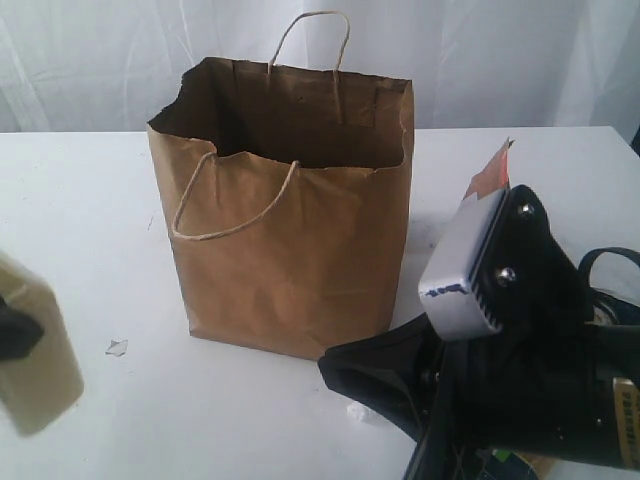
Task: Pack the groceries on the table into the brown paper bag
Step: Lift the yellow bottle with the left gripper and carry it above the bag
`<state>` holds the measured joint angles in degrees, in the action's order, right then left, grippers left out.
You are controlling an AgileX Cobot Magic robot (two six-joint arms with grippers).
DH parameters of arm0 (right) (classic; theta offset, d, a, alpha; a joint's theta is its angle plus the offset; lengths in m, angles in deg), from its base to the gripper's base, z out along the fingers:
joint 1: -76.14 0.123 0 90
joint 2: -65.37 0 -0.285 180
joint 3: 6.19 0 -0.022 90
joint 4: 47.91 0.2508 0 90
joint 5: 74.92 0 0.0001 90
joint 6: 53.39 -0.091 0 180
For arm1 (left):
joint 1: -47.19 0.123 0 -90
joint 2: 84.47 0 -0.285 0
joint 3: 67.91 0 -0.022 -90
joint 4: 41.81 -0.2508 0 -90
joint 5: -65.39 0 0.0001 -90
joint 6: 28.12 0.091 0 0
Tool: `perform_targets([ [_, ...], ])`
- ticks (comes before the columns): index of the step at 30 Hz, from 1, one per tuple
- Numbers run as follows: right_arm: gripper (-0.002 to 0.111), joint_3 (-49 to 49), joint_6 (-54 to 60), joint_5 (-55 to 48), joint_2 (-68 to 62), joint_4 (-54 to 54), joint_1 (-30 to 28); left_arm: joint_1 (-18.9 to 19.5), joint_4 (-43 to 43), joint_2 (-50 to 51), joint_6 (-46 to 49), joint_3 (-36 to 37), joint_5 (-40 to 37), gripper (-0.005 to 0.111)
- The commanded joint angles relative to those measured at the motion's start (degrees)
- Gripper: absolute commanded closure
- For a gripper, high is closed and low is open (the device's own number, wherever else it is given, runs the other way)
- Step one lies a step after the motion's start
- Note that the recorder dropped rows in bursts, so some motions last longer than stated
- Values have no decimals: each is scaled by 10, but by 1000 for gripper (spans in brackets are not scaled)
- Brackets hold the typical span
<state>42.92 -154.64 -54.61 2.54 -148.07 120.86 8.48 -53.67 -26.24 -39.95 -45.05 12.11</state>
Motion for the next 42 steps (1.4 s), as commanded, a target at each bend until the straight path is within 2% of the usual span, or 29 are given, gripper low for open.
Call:
perform_targets([
  [1,108,3,-1,-2,3,2,2,-3,-21,-12,-4,-110,17,107],
  [9,108,3,-1,10,3,2,2,-3,-63,30,-5,-296,42,107],
  [19,108,3,-1,14,3,2,2,-3,-17,115,-4,-430,65,107],
  [25,108,3,-1,14,3,2,2,-3,75,170,58,-468,88,107],
  [29,108,3,-1,14,3,2,2,-3,98,205,61,-477,95,107],
  [34,108,3,-1,16,3,2,2,-3,173,246,106,-477,109,107],
  [42,108,3,-1,16,3,2,2,-4,197,290,118,-476,93,107],
])
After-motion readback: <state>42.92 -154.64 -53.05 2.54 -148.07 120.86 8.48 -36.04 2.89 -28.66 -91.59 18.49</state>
